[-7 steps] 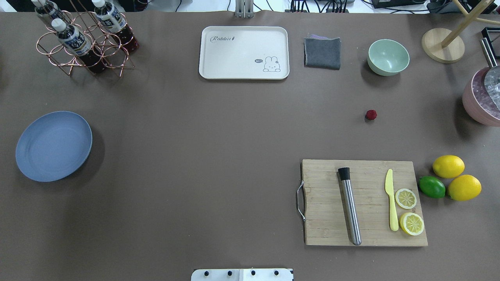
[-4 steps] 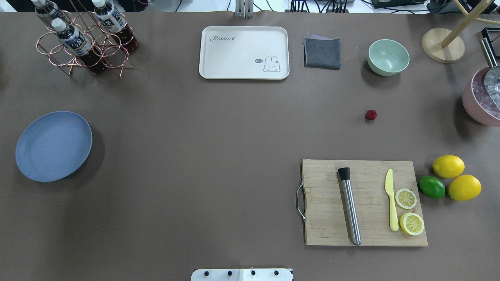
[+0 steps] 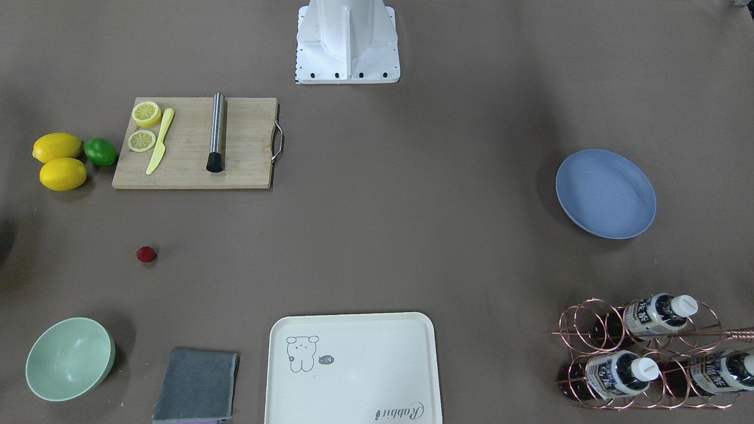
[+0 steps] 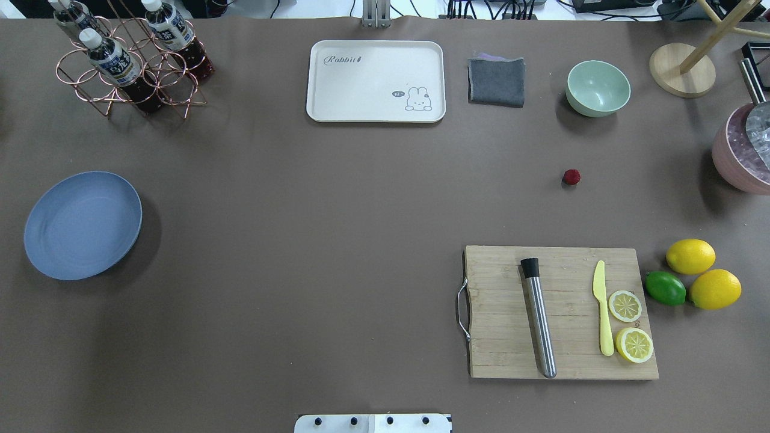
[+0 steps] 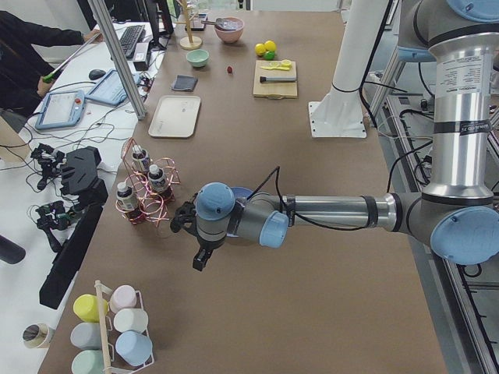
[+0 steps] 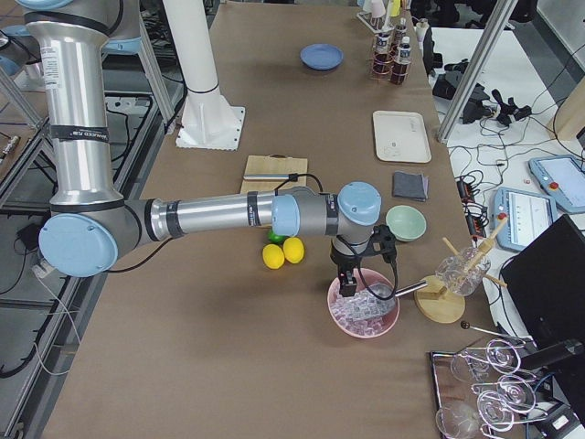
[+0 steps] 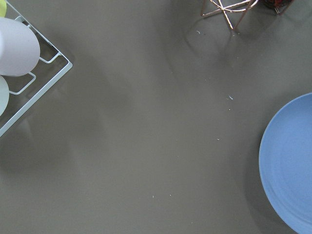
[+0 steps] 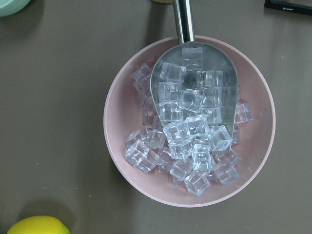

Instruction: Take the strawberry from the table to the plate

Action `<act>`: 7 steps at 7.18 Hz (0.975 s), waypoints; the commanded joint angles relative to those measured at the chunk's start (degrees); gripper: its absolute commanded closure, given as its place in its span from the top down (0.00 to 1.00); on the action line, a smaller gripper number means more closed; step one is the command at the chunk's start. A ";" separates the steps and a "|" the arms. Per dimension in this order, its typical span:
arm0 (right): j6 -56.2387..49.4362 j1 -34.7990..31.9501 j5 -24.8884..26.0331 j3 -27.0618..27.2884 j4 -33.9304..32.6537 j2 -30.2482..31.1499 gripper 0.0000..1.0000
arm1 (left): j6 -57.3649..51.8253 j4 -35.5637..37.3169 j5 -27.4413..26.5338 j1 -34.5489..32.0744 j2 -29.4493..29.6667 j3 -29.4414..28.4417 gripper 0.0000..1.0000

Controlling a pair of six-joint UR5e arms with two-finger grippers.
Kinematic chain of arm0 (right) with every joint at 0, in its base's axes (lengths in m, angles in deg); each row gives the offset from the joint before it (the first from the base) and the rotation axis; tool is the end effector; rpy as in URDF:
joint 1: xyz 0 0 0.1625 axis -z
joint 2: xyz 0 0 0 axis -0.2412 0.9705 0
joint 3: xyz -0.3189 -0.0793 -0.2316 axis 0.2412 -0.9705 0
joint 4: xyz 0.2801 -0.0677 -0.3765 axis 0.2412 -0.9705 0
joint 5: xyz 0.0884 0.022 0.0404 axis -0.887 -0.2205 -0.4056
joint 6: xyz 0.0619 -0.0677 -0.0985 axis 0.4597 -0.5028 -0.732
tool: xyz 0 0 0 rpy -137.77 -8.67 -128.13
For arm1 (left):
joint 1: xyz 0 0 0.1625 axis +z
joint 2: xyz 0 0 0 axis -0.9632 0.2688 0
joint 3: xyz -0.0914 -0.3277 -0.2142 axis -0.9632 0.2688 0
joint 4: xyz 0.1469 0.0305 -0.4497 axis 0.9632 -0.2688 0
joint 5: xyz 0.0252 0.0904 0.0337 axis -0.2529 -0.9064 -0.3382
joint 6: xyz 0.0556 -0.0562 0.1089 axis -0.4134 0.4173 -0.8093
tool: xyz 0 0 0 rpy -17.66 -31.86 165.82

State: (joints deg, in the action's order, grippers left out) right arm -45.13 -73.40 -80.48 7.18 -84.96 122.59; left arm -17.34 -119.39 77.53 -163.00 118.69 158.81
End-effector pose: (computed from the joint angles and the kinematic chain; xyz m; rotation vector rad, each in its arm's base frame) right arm 0.0138 -0.5746 0.5859 0.0712 -0.7620 -0.1415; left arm -0.0216 -0.5533 0.6319 0.3304 0.7955 0.2794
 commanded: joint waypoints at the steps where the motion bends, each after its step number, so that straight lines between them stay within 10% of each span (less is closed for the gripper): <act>1: -0.02 0.00 0.01 0.25 0.09 0.04 1.00 | 0.11 -0.04 0.00 0.09 -0.10 -0.10 0.99; 7: 0.07 0.00 -0.43 1.22 0.09 -0.31 1.00 | 17.44 -8.36 -0.09 3.49 0.07 0.26 0.99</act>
State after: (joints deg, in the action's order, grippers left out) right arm -45.07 -73.41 -80.77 8.15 -84.87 122.54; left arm -7.10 -123.91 77.50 -161.69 118.70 159.17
